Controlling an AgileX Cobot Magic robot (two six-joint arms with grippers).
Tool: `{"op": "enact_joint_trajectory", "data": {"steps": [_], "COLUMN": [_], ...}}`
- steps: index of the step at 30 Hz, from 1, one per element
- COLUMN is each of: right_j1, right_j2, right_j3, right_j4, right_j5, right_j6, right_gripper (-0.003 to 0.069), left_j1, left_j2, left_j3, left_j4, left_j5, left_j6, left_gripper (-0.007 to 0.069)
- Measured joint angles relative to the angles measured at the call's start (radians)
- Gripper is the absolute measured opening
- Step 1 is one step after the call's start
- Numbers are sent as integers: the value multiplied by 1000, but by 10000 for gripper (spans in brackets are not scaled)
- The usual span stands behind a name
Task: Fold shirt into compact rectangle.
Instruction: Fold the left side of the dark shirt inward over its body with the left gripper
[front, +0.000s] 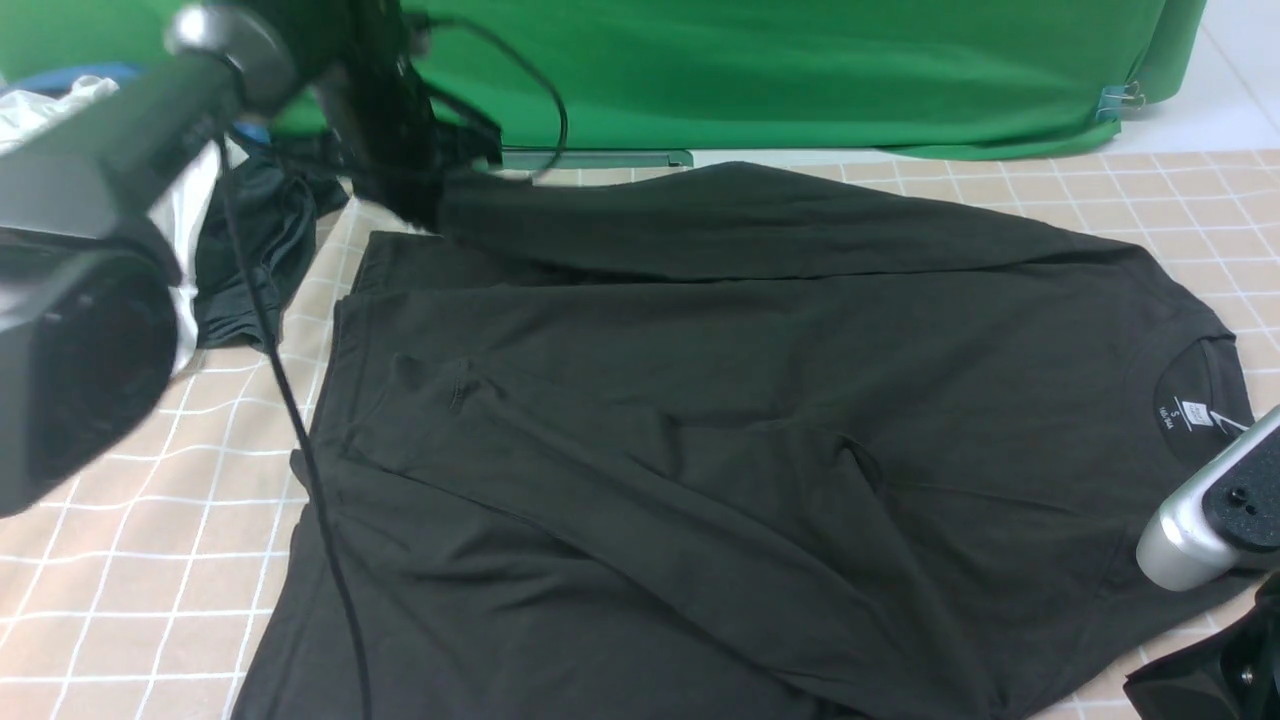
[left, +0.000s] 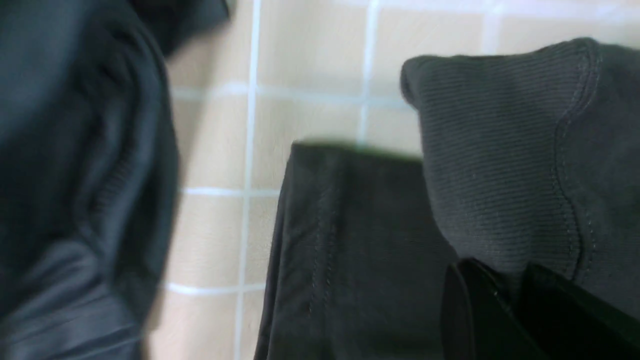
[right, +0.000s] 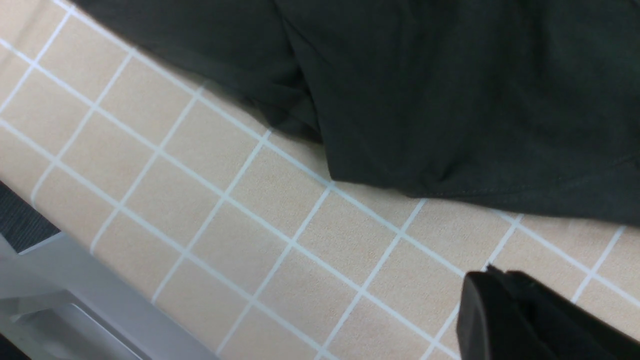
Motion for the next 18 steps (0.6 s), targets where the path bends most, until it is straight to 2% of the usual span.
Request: {"op": "enact_joint_trajectory", "data": {"steps": [3, 8, 12, 16, 18], "right_j1": [0, 0, 0, 0, 0], "right_j2": [0, 0, 0, 0, 0], "right_j3": [0, 0, 0, 0, 0], "right_j4": [0, 0, 0, 0, 0], "right_j5": [1, 1, 1, 1, 1], "right_j6": [1, 1, 1, 1, 1], "right_gripper": [31, 31, 31, 31, 31], "left_j1": [0, 0, 0, 0, 0], "left_j2": [-48, -145, -182, -238, -304], "left_j3": [0, -1, 1, 73, 178], "left_j4": [-8, -43, -77, -124, -128], "left_j5": [17, 134, 151, 149, 147], "left_j6": [12, 31, 39, 39, 34], "left_gripper": [40, 40, 40, 40, 40]}}
